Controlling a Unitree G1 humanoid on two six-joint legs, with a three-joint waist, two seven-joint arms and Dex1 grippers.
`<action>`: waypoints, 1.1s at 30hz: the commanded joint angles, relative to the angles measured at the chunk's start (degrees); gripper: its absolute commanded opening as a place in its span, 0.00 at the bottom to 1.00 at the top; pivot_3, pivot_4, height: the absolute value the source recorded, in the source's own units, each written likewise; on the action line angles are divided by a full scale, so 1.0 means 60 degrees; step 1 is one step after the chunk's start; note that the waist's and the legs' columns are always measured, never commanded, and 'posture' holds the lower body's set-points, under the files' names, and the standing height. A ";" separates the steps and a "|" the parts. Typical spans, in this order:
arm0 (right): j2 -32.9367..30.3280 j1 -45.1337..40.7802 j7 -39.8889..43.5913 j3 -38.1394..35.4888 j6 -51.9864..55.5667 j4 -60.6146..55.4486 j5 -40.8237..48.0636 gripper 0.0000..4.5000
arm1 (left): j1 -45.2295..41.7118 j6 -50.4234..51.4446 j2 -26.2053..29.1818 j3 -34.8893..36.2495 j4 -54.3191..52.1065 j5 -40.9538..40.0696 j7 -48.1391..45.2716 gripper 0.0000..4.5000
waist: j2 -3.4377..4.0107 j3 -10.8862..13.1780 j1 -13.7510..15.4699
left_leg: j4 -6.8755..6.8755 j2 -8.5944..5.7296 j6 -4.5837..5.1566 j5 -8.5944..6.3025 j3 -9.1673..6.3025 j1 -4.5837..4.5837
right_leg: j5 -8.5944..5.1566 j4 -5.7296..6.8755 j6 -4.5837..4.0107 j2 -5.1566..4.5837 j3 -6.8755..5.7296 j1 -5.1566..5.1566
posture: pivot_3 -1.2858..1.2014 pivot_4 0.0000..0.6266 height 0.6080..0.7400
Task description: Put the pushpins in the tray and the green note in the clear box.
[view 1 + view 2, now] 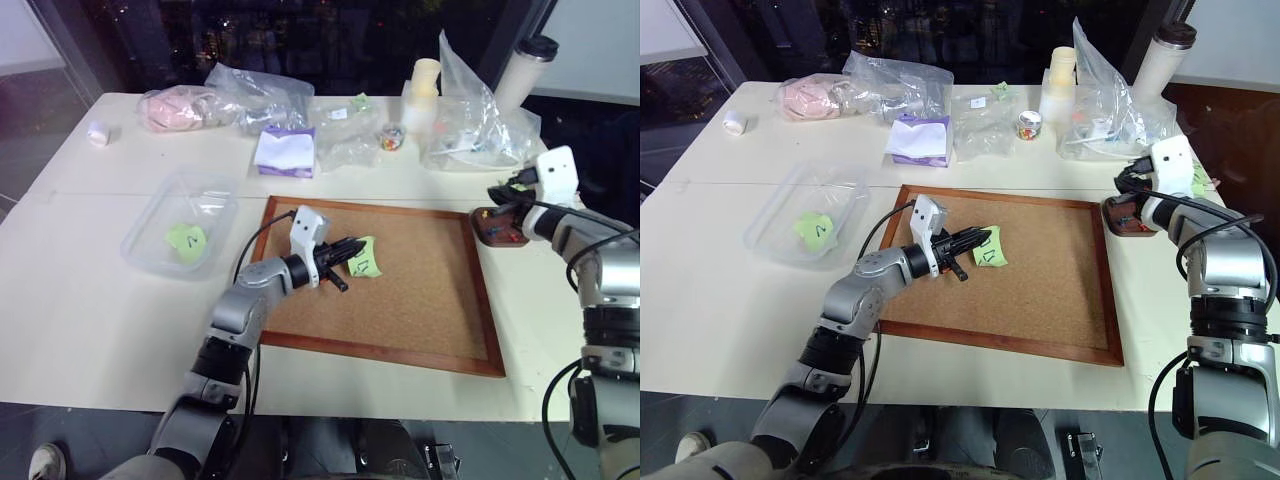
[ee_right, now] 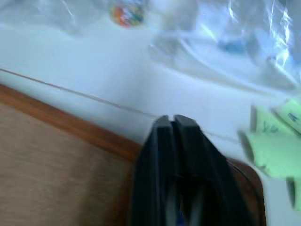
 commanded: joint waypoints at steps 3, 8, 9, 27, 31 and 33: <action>-0.0056 -0.0666 0.0038 0.0097 -0.1276 0.1827 -0.0438 0.00 | 0.0234 -0.0209 0.0079 -0.0203 -0.0833 0.0080 -0.0032 0.01 | 0.0004 -0.0002 0.0000 | 0.0001 0.0002 -0.0006 0.0003 0.0001 0.0000 | 0.0000 0.0002 0.0000 0.0000 0.0001 0.0000 | 0.52 0.24 1.00; -0.0052 -0.0832 0.0067 0.0150 -0.1752 0.2616 -0.0578 0.13 | 0.0292 -0.0222 0.0198 -0.0237 -0.0987 0.0101 -0.0010 0.00 | 0.0004 -0.0002 0.0012 | 0.0001 0.0002 -0.0022 0.0013 0.0002 0.0000 | 0.0000 0.0001 0.0001 -0.0003 0.0002 0.0002 | 0.52 0.24 1.00; -0.0056 -0.0856 0.0077 0.0153 -0.1773 0.2656 -0.0571 0.18 | 0.0299 -0.0223 0.0208 -0.0241 -0.0996 0.0098 -0.0007 0.00 | 0.0004 -0.0002 0.0020 | 0.0002 0.0002 -0.0029 0.0017 0.0002 0.0000 | 0.0000 0.0001 0.0001 -0.0004 0.0002 0.0002 | 0.52 0.24 1.00; -0.0237 -0.0174 0.0983 -0.0169 -0.0138 -0.1059 0.0478 0.99 | 0.1066 0.0529 0.1412 0.0092 -0.3136 -0.0314 -0.0086 0.00 | 0.0007 -0.0002 0.0016 | 0.0001 0.0014 -0.0037 0.0021 -0.0004 0.0000 | 0.0000 0.0004 0.0001 -0.0002 0.0001 0.0002 | 0.52 0.24 1.00; -0.0203 0.0577 0.2116 -0.0081 0.1096 -0.3763 0.1810 0.99 | 0.1277 0.1318 0.2283 0.0798 -0.4318 -0.1039 -0.0172 0.00 | 0.0009 -0.0001 0.0019 | 0.0001 0.0038 -0.0004 0.0002 -0.0011 -0.0002 | 0.0000 0.0006 0.0001 0.0000 0.0001 0.0002 | 0.52 0.24 1.00; -0.0228 0.1071 0.2756 0.0112 0.1451 -0.4824 0.2399 0.99 | 0.1265 0.1708 0.2804 0.1392 -0.4722 -0.1440 -0.0154 0.00 | 0.0009 0.0000 0.0020 | 0.0003 0.0037 -0.0004 0.0002 -0.0016 0.0000 | 0.0000 0.0007 0.0001 -0.0003 -0.0006 0.0008 | 0.52 0.24 1.00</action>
